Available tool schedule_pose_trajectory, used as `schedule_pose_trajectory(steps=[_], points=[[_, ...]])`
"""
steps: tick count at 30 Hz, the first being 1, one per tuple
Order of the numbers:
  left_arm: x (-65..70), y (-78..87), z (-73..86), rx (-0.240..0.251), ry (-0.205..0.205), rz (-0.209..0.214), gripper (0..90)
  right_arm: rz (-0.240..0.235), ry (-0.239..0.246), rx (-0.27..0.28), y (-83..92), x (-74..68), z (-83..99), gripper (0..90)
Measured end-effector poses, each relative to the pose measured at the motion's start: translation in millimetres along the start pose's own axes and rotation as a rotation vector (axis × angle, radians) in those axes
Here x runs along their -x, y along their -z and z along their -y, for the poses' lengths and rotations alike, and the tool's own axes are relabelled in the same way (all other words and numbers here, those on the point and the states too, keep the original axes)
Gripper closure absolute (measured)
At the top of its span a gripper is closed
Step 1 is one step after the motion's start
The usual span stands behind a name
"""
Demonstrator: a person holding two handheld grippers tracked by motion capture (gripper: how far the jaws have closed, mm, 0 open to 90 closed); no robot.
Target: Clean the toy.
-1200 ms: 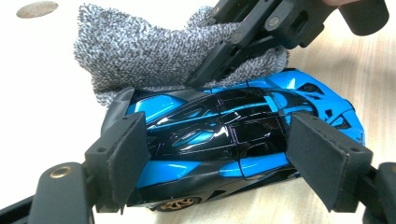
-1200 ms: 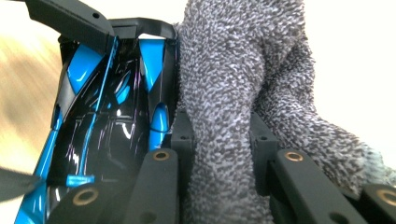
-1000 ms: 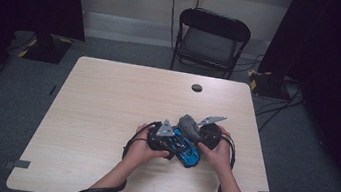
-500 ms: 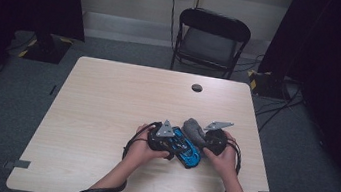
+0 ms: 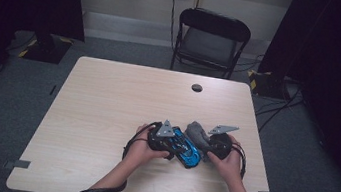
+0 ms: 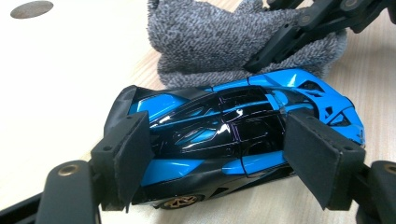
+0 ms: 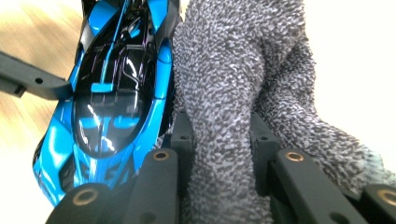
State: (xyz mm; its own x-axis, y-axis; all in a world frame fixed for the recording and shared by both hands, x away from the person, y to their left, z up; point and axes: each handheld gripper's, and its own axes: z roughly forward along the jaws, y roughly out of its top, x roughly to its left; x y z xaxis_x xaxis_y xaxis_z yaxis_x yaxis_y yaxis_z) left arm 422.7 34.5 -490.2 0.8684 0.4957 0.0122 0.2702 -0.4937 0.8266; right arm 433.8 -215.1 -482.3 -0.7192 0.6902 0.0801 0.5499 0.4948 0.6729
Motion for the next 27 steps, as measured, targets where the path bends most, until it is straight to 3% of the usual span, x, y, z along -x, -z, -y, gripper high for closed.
schedule_pose_trajectory(steps=[27], points=[[0.2, 0.1, -0.6, -0.005, 0.000, 0.001, 23.6, -0.001, 0.000, 0.005, 12.0, -1.8, 15.0, 70.8]])
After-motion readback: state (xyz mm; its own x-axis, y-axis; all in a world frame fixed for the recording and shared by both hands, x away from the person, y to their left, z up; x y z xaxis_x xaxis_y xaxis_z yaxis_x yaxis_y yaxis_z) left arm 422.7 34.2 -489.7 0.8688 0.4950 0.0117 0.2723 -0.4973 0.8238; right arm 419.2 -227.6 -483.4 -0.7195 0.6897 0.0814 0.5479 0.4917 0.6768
